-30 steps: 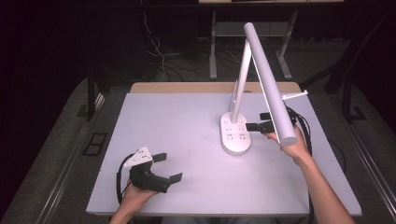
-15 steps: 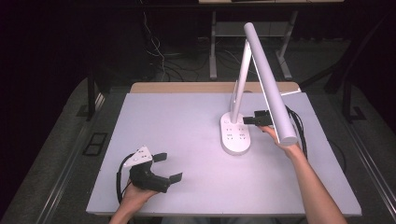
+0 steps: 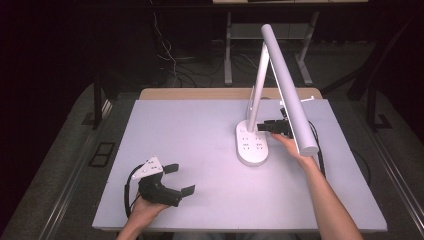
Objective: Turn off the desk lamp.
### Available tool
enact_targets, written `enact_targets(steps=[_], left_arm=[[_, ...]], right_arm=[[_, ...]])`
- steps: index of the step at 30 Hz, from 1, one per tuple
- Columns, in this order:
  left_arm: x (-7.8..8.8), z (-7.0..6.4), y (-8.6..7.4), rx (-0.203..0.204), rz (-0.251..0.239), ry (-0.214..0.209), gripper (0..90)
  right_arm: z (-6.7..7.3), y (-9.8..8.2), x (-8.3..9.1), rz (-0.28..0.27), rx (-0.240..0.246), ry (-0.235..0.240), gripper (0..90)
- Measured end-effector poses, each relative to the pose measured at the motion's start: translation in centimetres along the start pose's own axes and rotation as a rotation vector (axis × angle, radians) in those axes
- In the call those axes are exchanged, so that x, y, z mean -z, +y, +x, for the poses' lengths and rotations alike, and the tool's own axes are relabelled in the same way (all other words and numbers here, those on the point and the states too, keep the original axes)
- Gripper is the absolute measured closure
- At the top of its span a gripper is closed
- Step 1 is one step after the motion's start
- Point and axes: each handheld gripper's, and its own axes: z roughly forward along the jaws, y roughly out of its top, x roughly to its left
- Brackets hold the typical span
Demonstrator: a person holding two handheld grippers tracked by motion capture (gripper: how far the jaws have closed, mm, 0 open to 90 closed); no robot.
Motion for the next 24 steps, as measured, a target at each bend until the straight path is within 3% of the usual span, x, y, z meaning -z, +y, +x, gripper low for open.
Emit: enact_targets(steps=[12, 24], left_arm=[[-0.1, 0.0, 0.0, -0.001, 0.004, 0.001, 0.0], [-0.1, 0.1, 0.0, -0.002, 0.006, 0.001, 0.0]], right_arm=[[-0.8, -0.2, -0.9, -0.013, -0.028, -0.026, 87.6], [-0.6, -0.5, -2.3, -0.005, -0.037, -0.056, 89.9]])
